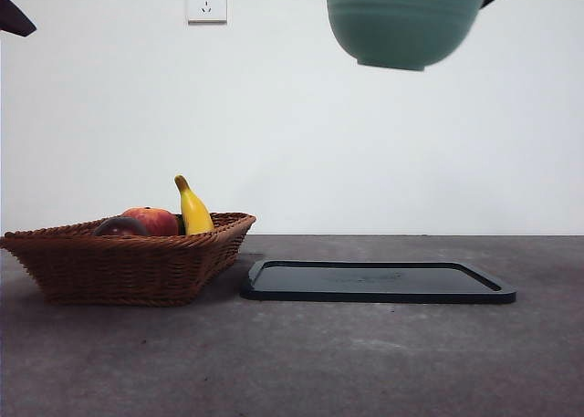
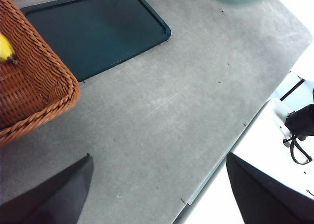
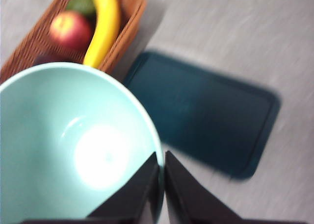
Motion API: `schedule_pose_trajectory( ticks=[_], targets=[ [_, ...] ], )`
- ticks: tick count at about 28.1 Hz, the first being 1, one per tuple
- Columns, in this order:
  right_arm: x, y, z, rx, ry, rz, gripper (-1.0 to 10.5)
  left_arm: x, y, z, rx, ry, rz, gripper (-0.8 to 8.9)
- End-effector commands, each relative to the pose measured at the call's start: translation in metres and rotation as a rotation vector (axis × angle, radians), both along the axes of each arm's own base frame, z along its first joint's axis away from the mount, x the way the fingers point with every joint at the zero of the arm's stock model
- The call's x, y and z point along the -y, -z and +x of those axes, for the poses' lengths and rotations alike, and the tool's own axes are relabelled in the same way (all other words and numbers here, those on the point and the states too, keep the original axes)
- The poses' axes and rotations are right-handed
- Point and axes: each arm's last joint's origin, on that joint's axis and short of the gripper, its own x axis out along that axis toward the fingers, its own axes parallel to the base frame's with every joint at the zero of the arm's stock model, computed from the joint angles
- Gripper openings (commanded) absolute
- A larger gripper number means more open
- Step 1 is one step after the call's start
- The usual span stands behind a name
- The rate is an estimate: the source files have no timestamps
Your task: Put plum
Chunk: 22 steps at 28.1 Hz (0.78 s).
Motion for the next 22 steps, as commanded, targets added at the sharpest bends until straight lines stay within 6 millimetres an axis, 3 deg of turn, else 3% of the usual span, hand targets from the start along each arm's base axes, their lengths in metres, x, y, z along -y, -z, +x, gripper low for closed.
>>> schedule_pose_trajectory(
  ticks=[1, 17, 22],
  targets=[
    [-0.005, 0.014, -0.006, -0.011, -0.033, -0.010, 0.1, 0.001, -0.004, 0.001, 0.025, 0.015, -0.004, 4.33],
    [-0.037, 0.132, -0.015, -0.172, -0.102, -0.034, 0.1, 0.001, -0.004, 0.001, 0.026, 0.015, -0.004, 4.33],
    [-0.049, 0.155, -0.006, -0.222, -0.116, -0.072, 0.1, 0.001, -0.004, 0.001, 0.026, 0.015, -0.004, 4.33]
  ],
)
